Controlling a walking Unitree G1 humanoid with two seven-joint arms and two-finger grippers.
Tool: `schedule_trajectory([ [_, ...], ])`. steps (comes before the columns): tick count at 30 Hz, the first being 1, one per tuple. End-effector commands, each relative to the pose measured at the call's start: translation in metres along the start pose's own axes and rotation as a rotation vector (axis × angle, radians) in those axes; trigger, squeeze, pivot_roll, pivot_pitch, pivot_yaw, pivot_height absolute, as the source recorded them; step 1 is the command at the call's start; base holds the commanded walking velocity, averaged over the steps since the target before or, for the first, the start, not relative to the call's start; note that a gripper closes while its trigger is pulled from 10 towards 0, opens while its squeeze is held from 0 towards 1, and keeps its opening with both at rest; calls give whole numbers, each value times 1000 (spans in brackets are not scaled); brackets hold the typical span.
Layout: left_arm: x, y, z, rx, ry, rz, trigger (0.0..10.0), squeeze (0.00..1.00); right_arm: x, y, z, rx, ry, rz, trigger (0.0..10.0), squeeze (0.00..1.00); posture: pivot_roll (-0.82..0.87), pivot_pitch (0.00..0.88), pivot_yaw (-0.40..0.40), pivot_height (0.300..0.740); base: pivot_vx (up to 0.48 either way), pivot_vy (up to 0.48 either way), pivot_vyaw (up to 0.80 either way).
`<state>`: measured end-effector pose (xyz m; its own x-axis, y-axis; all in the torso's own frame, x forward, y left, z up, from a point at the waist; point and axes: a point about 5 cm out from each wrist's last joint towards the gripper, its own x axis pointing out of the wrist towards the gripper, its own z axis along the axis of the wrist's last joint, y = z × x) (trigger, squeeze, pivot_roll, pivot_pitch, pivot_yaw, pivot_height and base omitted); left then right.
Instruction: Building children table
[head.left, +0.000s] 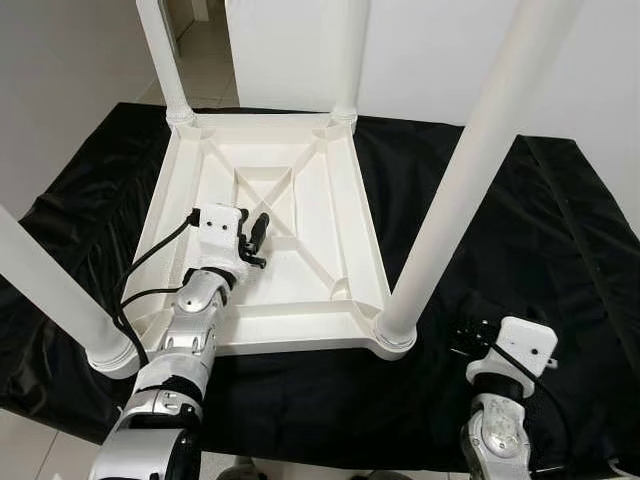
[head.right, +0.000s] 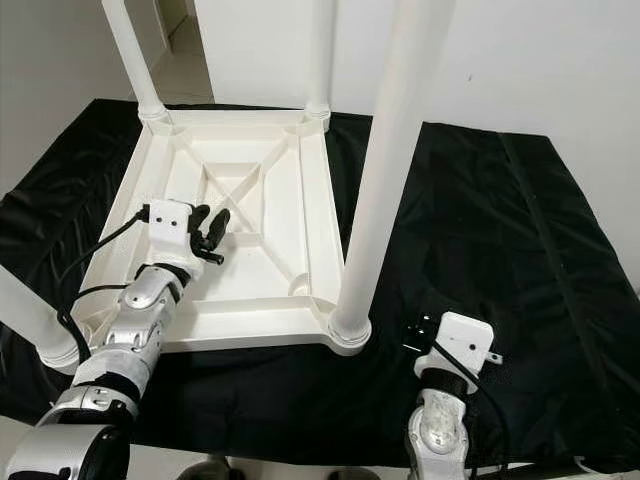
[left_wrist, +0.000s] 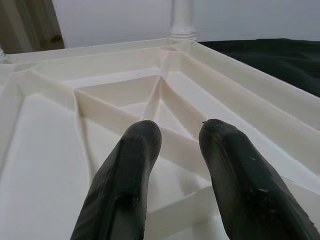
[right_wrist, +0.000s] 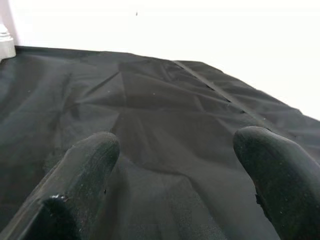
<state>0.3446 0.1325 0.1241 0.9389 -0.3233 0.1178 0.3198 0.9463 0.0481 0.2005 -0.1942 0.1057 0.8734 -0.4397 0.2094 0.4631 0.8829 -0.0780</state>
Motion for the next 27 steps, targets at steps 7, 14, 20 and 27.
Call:
schedule_trajectory([
  [7, -4, 3, -2, 10, 22, -1, 10000, 0, -2, 0, 3, 10, -13, -10, 10000, 0, -32, 34, 25, 740, 0, 111, 0],
  [14, -5, 3, -1, 19, 22, -8, 10000, 0, -3, 0, 4, 12, -12, -14, 10000, 0, -31, 34, 28, 740, 0, 0, 0],
  [20, -7, 2, -1, 30, 20, -21, 10000, 0, -4, 0, 3, 7, -12, -16, 10000, 0, -31, 32, 32, 740, 0, 0, 0],
  [27, -13, 1, -5, 5, 32, -32, 10000, 0, -16, -1, 2, 5, -11, 3, 10000, 0, -32, 37, 37, 740, 0, 0, 0],
])
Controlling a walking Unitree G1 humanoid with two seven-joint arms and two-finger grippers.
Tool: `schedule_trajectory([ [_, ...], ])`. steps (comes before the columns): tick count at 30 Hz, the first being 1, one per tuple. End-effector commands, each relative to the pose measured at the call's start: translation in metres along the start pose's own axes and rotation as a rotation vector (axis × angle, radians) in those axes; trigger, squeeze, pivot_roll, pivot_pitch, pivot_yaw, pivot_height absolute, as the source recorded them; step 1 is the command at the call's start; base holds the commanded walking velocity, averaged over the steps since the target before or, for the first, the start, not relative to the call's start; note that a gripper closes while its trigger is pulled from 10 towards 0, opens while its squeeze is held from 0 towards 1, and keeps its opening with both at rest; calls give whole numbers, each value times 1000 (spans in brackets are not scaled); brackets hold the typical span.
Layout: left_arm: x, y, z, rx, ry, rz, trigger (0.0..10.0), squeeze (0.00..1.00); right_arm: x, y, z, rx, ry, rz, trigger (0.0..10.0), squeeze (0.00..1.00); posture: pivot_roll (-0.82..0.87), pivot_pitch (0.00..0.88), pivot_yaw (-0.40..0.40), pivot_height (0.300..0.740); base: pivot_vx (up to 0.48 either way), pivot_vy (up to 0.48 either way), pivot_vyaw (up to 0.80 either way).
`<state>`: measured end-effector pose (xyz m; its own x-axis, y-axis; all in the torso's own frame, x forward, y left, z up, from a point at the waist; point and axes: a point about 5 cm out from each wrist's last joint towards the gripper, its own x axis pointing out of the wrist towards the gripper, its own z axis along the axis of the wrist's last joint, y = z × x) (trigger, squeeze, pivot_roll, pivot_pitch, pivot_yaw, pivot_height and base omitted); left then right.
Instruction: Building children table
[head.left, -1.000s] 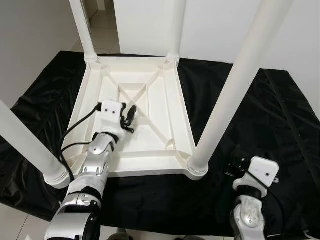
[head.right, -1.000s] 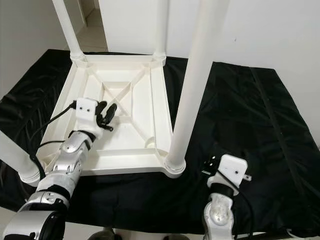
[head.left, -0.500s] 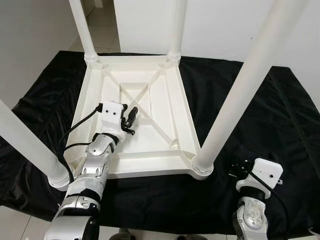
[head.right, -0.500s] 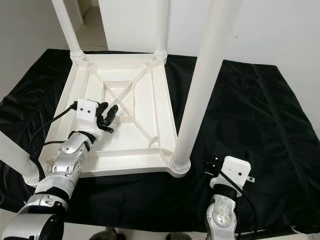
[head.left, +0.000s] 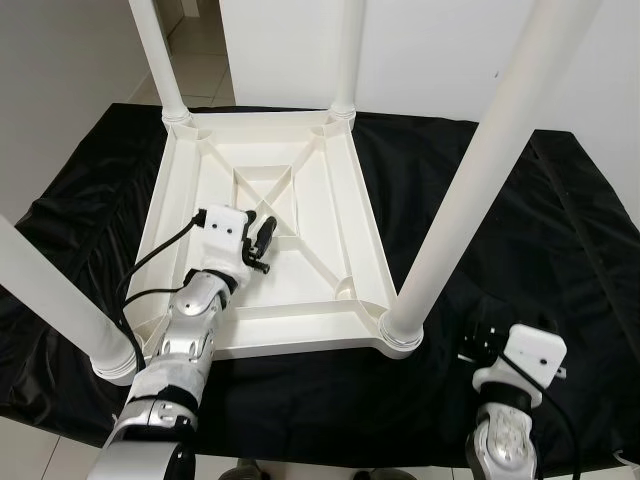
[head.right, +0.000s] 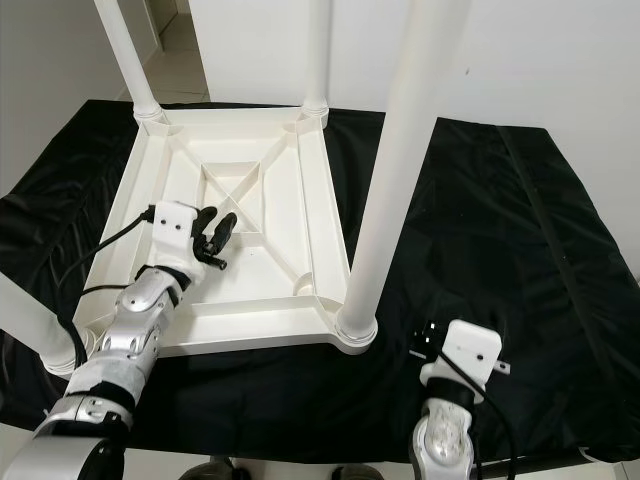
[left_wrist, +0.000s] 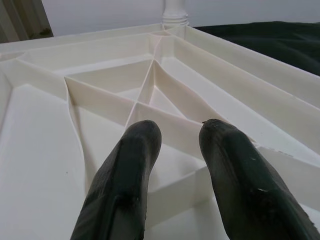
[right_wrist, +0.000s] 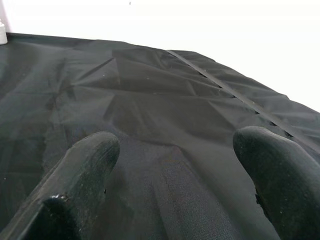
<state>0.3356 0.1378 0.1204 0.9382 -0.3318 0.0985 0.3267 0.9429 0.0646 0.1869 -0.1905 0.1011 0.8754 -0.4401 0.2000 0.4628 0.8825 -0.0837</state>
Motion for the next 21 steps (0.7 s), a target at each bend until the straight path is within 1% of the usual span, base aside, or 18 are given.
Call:
schedule_trajectory([
  [1, -3, -1, -3, -8, 16, -26, 10000, 0, -2, 1, 4, 10, -20, 2, 10000, 0, -33, 39, 38, 740, 0, 405, 0],
  [8, -3, -1, -2, -10, 18, -25, 10000, 0, -1, 0, 4, 8, -21, -2, 10000, 0, -33, 39, 39, 740, 0, 429, 0],
  [14, -2, -1, -2, -7, 21, -26, 10000, 0, 0, 2, 5, 12, -26, 1, 10000, 0, -31, 39, 43, 740, 0, 424, 0],
  [15, -2, -1, -2, -5, 22, -24, 10000, 0, 0, 2, 5, 12, -26, 1, 10000, 0, -31, 39, 43, 740, 0, 285, 0],
  [21, -4, -1, -1, 3, 16, -26, 10000, 0, 0, 3, 4, 12, -25, 2, 10000, 0, -29, 39, 45, 740, 0, 0, 0],
])
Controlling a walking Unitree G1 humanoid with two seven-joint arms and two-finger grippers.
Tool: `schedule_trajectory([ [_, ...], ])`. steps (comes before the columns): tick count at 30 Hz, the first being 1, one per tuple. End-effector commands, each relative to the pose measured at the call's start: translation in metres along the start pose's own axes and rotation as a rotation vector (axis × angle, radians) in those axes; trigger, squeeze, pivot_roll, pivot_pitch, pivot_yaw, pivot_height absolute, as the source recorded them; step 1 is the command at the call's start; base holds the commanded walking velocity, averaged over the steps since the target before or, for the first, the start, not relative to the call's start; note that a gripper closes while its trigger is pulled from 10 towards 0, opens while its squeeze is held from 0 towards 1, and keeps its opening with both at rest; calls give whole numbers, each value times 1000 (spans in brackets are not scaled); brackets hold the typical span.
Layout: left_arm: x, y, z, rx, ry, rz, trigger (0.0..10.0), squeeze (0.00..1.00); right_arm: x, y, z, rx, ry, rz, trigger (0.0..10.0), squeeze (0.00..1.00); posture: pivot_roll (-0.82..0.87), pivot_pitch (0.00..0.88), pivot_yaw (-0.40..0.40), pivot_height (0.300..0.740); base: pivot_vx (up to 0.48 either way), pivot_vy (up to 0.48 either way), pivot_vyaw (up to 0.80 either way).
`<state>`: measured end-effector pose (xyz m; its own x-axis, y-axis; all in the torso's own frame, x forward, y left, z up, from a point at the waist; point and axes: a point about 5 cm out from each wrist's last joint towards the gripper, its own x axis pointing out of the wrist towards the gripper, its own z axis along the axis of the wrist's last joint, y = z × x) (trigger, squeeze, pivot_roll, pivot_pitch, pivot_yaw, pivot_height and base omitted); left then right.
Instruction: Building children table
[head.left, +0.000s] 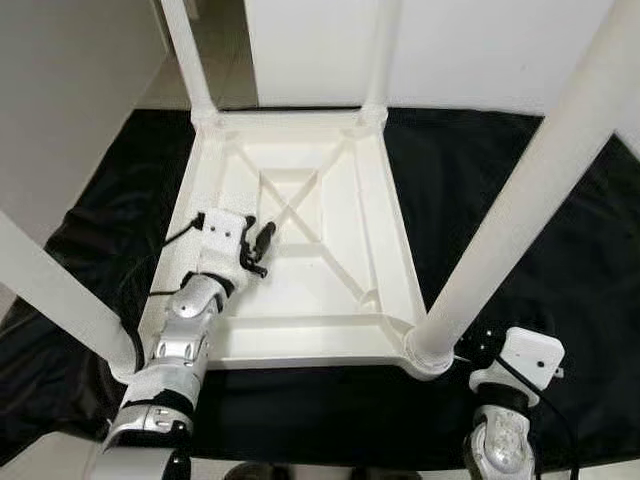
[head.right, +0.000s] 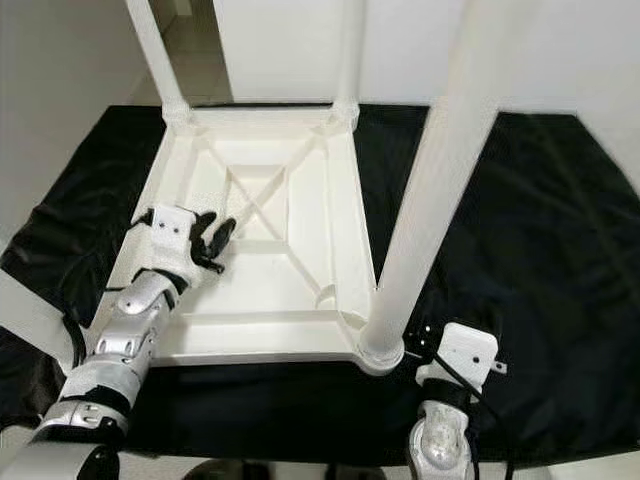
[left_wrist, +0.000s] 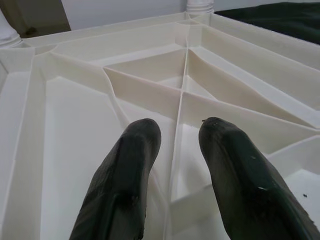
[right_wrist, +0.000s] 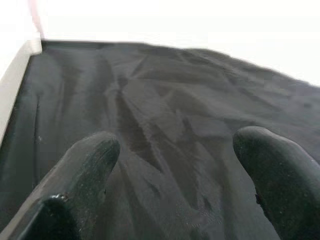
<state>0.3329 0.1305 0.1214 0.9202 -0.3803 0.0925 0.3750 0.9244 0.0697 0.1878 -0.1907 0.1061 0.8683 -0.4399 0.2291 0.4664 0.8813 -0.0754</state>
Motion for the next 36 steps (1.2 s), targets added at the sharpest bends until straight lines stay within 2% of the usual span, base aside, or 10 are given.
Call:
schedule_trajectory([
  [1, -3, 6, -2, 3, 13, 25, 10000, 0, -2, 4, -1, 4, 5, 8, 10000, 0, -28, 38, 45, 740, 0, 0, 0],
  [10, -5, 4, 0, -15, -7, -6, 10000, 0, -2, 2, -1, 0, 3, -1, 10000, 0, -28, 36, 47, 740, 0, 0, 0],
  [20, -15, 5, -3, 50, -3, -34, 10000, 0, -3, 2, -2, 0, 8, -7, 10000, 0, -25, 40, 46, 740, 0, 0, 0],
  [36, -17, 4, -3, 31, 4, -38, 10000, 0, -4, 2, -1, 0, 8, 0, 10000, 0, -27, 47, 43, 740, 0, 0, 0],
])
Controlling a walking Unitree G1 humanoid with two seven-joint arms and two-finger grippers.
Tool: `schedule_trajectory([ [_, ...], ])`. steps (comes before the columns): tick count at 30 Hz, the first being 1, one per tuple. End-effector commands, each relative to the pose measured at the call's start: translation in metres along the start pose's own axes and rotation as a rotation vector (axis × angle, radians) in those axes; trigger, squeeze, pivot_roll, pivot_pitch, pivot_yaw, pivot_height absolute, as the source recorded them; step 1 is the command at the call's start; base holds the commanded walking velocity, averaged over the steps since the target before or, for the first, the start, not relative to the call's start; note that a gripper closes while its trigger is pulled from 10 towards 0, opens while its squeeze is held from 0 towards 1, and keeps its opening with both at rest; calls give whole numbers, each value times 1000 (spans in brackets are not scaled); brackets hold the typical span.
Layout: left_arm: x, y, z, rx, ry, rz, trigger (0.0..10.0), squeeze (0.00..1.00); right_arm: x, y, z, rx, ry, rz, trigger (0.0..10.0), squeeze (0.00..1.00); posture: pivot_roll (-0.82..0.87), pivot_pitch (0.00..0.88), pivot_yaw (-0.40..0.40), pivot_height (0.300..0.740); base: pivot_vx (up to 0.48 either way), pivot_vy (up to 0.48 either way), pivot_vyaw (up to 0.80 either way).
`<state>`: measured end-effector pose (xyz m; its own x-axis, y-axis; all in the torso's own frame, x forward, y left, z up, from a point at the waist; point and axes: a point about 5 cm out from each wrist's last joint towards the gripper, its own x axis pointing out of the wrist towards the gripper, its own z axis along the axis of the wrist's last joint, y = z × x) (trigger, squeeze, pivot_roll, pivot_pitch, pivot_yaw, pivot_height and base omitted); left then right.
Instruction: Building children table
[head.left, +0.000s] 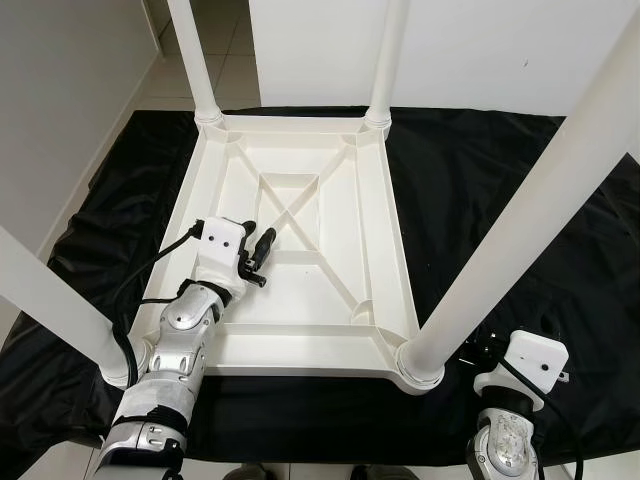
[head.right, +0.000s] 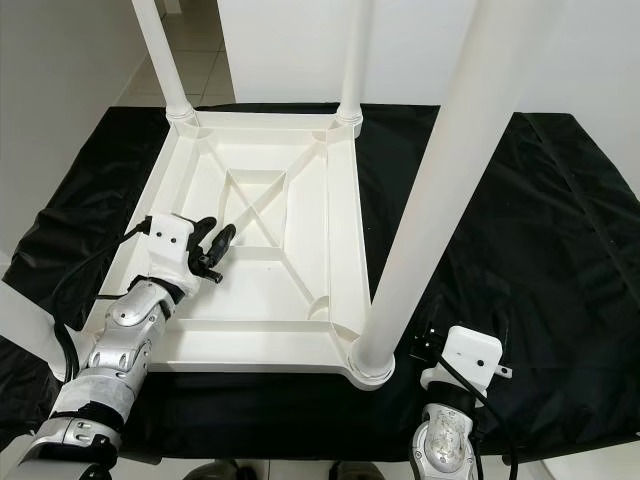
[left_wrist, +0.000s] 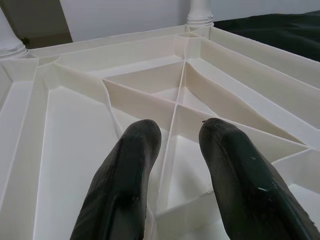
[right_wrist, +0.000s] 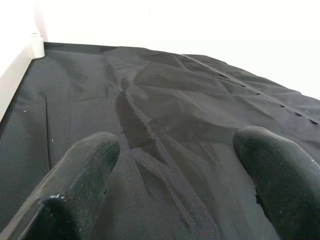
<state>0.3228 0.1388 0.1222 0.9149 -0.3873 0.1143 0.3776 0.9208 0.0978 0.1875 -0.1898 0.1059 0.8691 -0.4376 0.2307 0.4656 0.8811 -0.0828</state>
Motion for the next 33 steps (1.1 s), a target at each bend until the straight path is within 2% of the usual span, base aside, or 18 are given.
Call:
schedule_trajectory([
  [1, -5, 0, -5, -1, 30, -36, 10000, 0, -4, 1, -1, 6, 11, -2, 10000, 0, -26, 47, 45, 740, 0, 0, 0],
  [33, -7, -5, -9, -17, 80, -56, 10000, 0, -12, 1, -3, -3, 28, 4, 10000, 0, -37, 50, 53, 740, 0, 0, 0],
])
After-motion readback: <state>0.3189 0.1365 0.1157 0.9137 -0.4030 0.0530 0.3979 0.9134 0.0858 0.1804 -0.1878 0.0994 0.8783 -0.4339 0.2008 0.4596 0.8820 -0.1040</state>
